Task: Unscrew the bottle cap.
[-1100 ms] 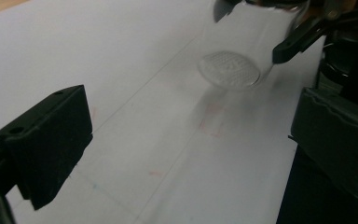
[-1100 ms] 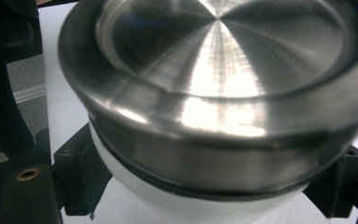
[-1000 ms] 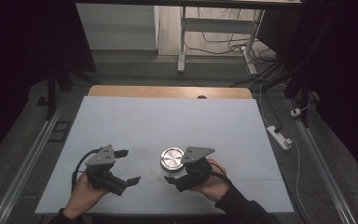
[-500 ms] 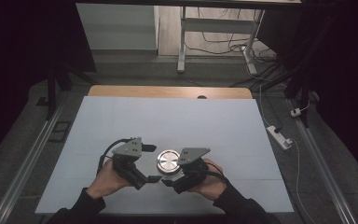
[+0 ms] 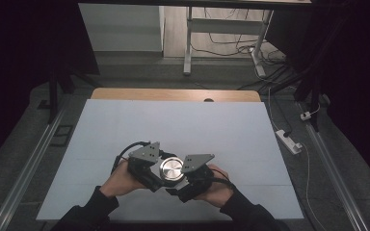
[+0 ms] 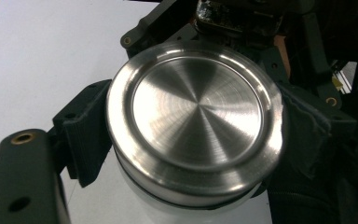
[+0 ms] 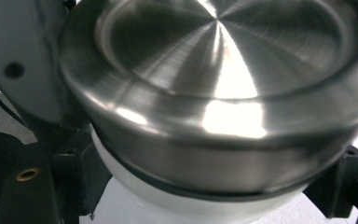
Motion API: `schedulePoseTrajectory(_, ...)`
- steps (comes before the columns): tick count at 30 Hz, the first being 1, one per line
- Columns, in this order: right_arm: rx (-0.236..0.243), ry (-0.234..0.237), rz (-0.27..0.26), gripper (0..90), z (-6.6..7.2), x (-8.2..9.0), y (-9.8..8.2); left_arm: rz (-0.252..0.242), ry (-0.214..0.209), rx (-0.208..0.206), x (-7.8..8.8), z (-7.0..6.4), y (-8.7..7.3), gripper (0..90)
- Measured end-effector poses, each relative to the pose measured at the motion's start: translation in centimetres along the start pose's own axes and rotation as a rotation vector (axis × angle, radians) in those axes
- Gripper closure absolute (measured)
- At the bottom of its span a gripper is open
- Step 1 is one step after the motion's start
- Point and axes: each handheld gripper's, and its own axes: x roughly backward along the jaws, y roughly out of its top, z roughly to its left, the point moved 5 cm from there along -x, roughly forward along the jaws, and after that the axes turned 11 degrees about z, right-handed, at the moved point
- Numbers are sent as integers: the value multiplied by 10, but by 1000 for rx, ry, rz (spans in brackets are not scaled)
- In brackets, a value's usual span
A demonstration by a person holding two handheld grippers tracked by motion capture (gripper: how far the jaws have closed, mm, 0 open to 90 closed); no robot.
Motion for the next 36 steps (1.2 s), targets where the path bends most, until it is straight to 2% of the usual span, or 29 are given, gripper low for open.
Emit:
schedulePoseTrajectory(1,-7,-5,-1,152,-1,0,0,1,21,30,0,0,1,188)
schedulePoseTrajectory(10,-69,-74,-4,152,-9,1,-1,-7,142,162,-6,0,7,190)
schedulePoseTrajectory(16,-130,-121,-12,153,-13,1,0,-8,229,265,-10,0,12,189)
schedulePoseTrajectory(20,-143,-147,-8,153,-16,0,-1,6,283,301,-14,-1,15,187)
schedulePoseTrajectory(23,-149,-154,-10,152,-17,0,-2,5,276,292,-17,0,16,161)
schedulePoseTrajectory(25,-147,-151,-12,152,-17,0,-3,13,270,284,-15,2,16,43)
schedulePoseTrajectory(28,-138,-139,-19,152,-16,1,-3,12,254,243,-9,4,14,8)
schedulePoseTrajectory(29,-132,-135,-20,152,-16,2,-3,12,254,243,-9,4,14,0)
schedulePoseTrajectory(31,-120,-119,-20,152,-14,2,-3,4,217,193,1,7,10,0)
schedulePoseTrajectory(33,-107,-93,-19,153,-13,2,-2,4,158,143,6,6,8,0)
schedulePoseTrajectory(36,-75,-58,-21,152,-9,1,-2,33,88,74,6,4,5,7)
